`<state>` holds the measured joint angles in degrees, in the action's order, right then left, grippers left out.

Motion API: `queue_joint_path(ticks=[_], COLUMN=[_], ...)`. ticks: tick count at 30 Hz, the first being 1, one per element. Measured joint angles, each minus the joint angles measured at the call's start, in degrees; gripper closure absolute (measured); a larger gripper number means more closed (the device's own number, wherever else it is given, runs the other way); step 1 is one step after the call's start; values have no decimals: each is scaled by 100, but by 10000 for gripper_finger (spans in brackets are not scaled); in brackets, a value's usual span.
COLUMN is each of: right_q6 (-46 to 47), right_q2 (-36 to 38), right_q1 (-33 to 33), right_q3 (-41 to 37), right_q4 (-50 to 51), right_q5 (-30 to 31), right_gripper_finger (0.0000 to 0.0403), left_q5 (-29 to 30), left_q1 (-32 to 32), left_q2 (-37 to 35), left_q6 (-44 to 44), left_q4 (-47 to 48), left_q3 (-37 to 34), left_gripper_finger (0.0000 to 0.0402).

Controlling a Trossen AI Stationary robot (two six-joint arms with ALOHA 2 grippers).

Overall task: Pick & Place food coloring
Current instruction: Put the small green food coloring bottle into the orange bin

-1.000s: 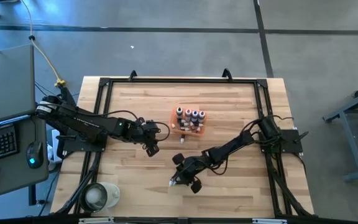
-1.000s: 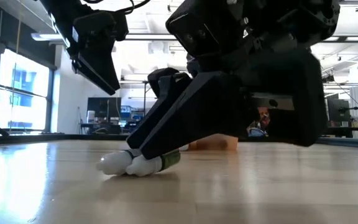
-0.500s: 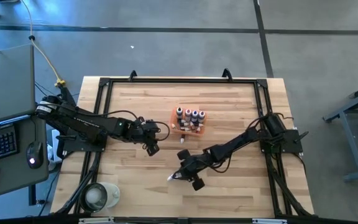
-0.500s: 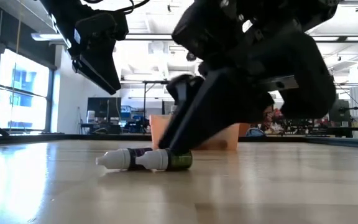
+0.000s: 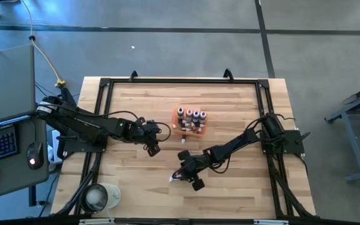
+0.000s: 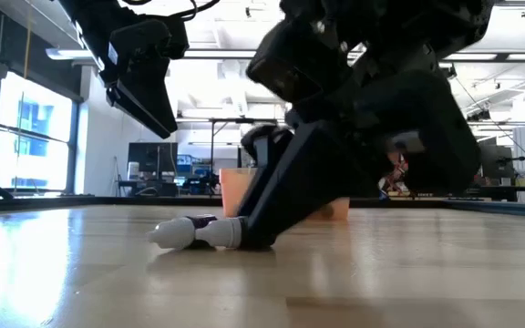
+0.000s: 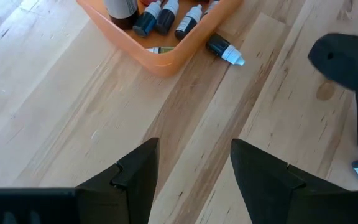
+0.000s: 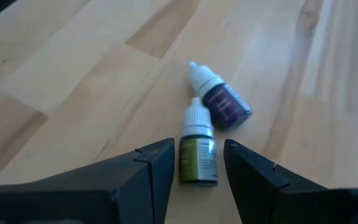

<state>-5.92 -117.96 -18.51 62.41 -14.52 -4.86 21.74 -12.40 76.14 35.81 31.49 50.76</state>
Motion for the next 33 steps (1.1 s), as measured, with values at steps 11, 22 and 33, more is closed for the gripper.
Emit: queue_joint_path(ticks=[11, 22, 33], right_q6=[-30, -756, -1058], right_q2=[-124, 691, 2274], right_q1=[93, 277, 1273], right_q3=[11, 2, 4], right_q4=[-75, 640, 3466], right_q5=[-173, 194, 2870], right_gripper_finger=[294, 332, 331], left_q5=[-20, -24, -168], left_q1=[0, 0, 2], left_q2=[2, 2, 2], left_q6=[-96, -107, -87], left_q4=[16, 37, -59], left_q3=[0, 0, 0], left_gripper_finger=[206, 206, 206])
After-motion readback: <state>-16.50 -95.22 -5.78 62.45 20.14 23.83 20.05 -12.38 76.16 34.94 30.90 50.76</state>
